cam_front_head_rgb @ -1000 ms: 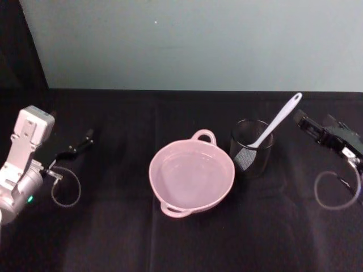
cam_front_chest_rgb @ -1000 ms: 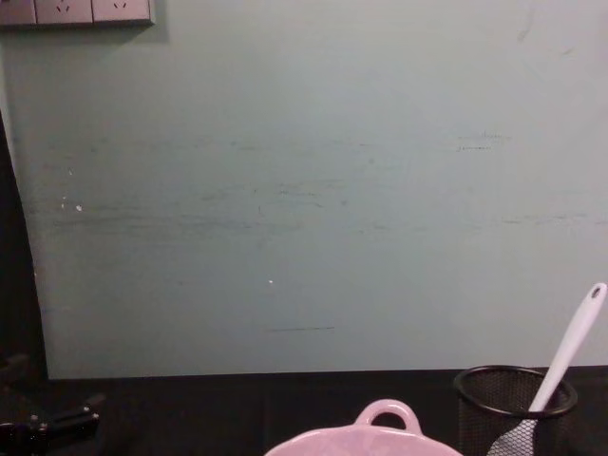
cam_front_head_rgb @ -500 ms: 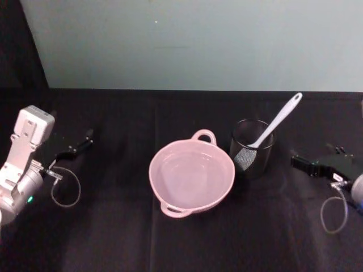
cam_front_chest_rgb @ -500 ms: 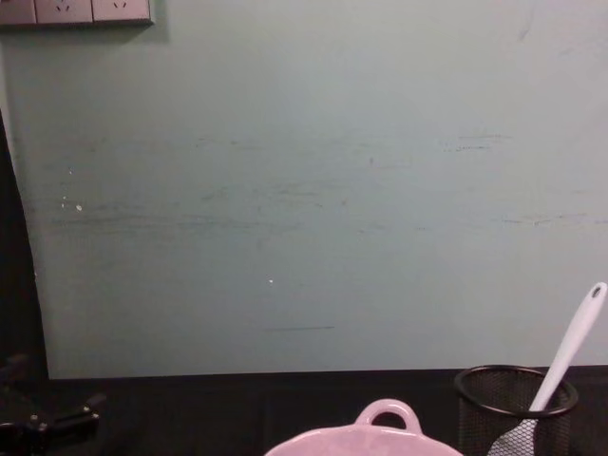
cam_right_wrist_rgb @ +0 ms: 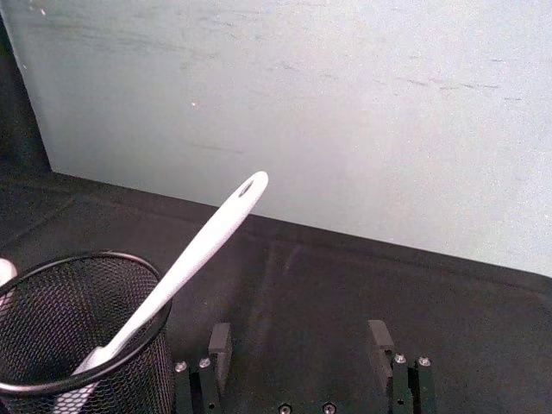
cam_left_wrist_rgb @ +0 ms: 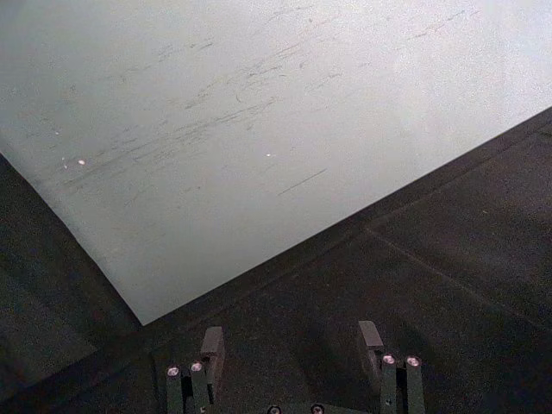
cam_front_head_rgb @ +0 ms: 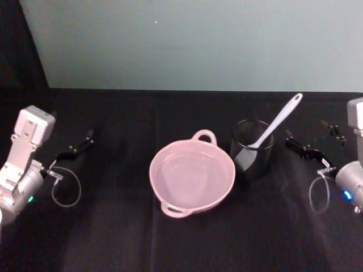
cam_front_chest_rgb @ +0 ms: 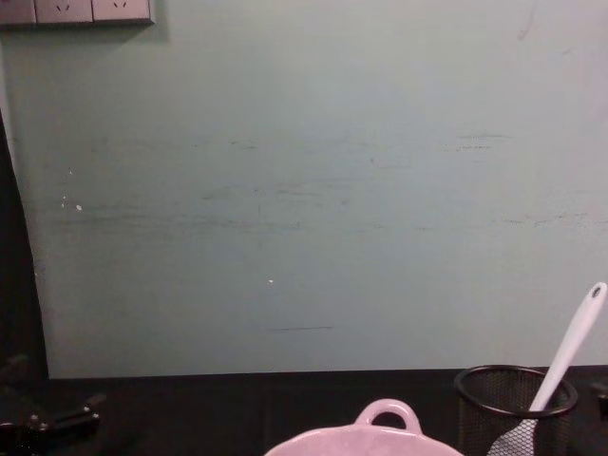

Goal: Use the one hand to pick up the spoon and stir the clear water in the bowl.

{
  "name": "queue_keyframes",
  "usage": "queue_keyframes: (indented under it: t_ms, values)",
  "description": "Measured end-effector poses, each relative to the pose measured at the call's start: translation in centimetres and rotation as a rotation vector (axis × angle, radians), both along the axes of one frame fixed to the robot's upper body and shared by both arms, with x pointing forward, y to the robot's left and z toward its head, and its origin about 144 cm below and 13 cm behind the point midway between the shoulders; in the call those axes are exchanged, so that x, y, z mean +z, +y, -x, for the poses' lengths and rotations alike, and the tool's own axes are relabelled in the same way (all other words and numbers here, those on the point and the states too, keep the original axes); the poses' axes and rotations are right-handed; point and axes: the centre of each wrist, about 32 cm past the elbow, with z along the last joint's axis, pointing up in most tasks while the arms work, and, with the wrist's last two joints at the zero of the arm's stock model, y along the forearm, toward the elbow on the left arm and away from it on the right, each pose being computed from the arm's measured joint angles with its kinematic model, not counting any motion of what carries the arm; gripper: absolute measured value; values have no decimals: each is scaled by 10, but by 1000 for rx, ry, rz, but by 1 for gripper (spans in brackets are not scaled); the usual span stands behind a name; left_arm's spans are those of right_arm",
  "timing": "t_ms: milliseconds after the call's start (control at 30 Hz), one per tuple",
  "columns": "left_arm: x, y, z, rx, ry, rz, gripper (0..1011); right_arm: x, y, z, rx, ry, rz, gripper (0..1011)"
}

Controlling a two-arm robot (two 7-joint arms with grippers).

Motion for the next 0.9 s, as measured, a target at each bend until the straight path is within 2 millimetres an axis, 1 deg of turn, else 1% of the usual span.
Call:
queue_keyframes:
  t_ms: [200,333,433,900]
  values:
    - [0,0,0,0,0,0,1011,-22,-2,-4,14,-2,-30,1003]
    - [0,0,0,0,0,0,1011,-30,-2,-7,16,0,-58,1003]
    - [0,0,0,0,0,0,1011,-29,1,-10,14,6,-59,1003]
    - [0,0,0,0,0,0,1011,-29,0,-8,15,5,-56,1002]
